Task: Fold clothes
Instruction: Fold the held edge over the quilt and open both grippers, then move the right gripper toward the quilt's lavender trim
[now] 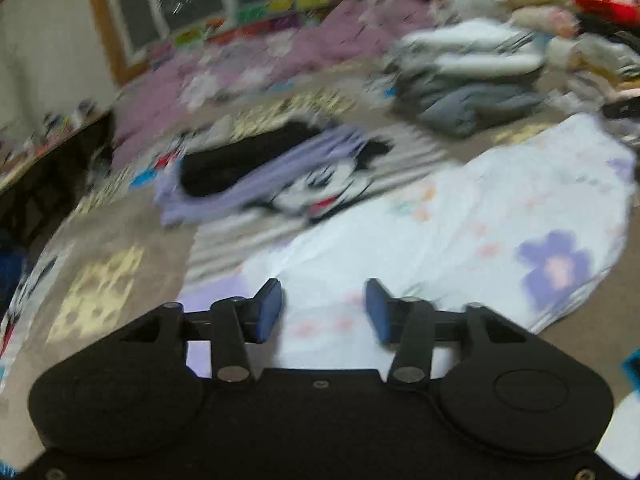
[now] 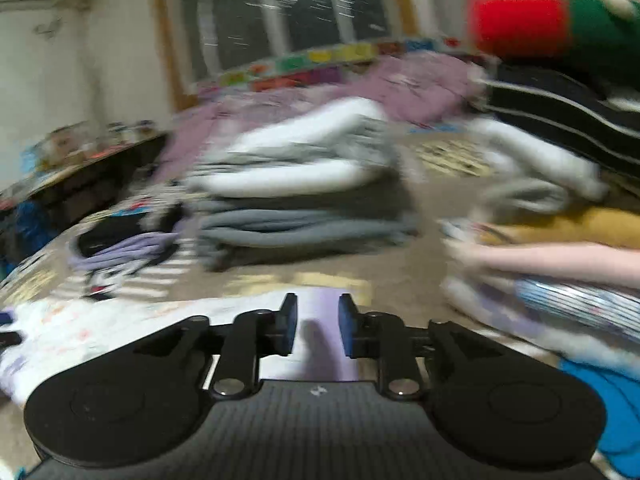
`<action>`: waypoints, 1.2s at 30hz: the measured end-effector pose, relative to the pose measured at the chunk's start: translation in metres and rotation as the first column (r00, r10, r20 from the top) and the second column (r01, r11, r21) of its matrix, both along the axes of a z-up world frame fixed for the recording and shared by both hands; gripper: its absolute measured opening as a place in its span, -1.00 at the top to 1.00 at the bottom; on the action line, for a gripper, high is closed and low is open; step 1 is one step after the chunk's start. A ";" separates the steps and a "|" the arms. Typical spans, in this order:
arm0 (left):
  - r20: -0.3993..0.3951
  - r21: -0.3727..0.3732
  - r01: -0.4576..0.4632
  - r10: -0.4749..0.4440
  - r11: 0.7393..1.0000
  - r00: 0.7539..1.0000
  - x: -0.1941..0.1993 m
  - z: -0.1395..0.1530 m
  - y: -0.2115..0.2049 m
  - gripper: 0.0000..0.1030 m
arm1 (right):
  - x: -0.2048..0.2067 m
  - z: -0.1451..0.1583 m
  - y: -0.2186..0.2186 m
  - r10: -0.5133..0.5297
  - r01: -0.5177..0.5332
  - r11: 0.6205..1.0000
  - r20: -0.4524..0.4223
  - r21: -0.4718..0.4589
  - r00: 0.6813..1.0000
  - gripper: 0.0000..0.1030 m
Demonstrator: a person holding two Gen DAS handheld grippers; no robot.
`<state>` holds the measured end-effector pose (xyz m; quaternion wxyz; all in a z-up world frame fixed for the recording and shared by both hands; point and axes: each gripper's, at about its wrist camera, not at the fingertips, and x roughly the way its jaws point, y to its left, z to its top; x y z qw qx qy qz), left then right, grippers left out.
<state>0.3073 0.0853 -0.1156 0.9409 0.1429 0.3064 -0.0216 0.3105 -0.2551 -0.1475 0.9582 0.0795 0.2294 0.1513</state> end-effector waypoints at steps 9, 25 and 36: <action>0.128 -0.103 -0.292 0.304 0.951 0.944 -0.016 0.027 0.059 0.23 | -0.004 -0.007 0.070 0.189 -0.186 0.977 0.012 -0.108 0.982 0.20; 0.136 -0.306 -0.031 0.076 0.951 0.988 -0.010 0.022 0.047 0.12 | 0.001 -0.008 0.070 0.183 -0.185 0.982 -0.047 -0.039 0.982 -0.02; 0.132 -0.141 0.084 -0.066 0.986 0.989 -0.013 0.014 -0.021 0.03 | 0.004 -0.001 -0.002 -0.028 0.033 0.988 -0.036 0.149 0.999 -0.01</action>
